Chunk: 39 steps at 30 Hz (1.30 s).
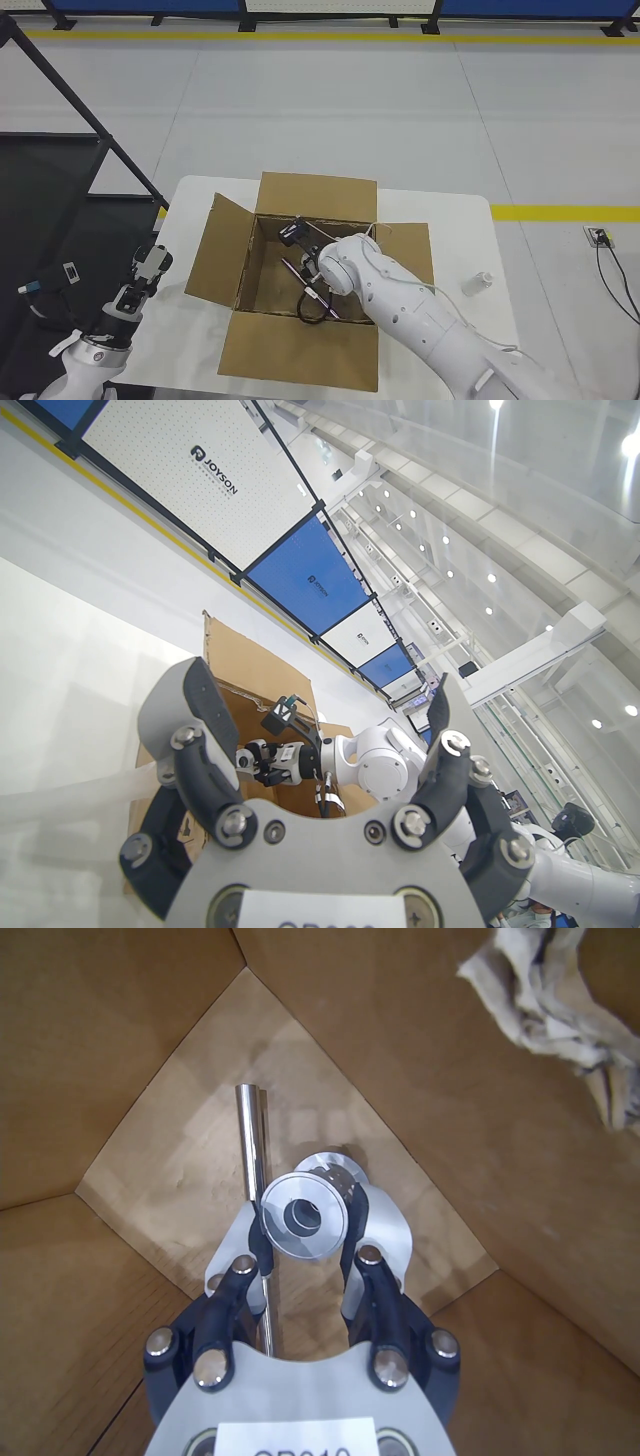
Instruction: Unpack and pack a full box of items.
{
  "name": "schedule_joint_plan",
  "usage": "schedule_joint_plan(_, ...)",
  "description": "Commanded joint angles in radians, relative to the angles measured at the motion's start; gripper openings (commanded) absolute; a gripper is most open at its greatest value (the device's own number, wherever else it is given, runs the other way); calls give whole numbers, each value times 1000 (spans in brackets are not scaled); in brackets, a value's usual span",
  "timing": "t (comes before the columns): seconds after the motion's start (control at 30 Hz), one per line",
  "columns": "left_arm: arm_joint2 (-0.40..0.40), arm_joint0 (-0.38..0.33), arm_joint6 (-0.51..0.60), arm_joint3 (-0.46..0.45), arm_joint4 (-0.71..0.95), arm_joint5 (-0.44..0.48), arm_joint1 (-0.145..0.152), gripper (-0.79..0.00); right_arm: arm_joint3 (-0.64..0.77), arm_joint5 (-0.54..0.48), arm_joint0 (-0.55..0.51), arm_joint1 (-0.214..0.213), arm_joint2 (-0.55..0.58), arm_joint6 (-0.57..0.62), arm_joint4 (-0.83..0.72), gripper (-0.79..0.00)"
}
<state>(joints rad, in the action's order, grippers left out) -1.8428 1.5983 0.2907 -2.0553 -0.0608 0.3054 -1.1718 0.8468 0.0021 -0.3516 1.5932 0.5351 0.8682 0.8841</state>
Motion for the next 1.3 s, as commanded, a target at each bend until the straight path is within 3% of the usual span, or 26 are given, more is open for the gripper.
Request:
schedule_joint_plan(0.0,0,0,0,0,0,0,0,0,7,2,-3,-1,7,3,9,-406)
schedule_joint_plan(0.2,0,0,0,0,0,0,0,0,78,14,-23,-15,34,33,64,-403)
schedule_joint_plan(0.37,0,0,0,0,0,0,0,0,221,18,-70,-48,86,85,124,-394)
schedule_joint_plan(0.6,0,0,0,0,0,0,0,0,540,5,-198,-119,228,177,216,-397)
schedule_joint_plan(0.8,0,0,0,0,0,0,0,0,912,-27,-393,-191,445,262,332,-385)
schedule_joint_plan(0.9,0,0,0,0,0,0,0,0,1080,-27,-514,-223,591,292,403,-305)
schedule_joint_plan(0.97,0,0,0,0,0,0,0,0,1139,-20,-567,-235,665,300,437,-151)
schedule_joint_plan(1.1,0,0,0,0,0,0,0,0,1229,-6,-682,-258,855,309,478,0)
schedule_joint_plan(1.27,0,0,0,0,0,0,0,0,1221,10,-780,-276,1042,358,501,0)
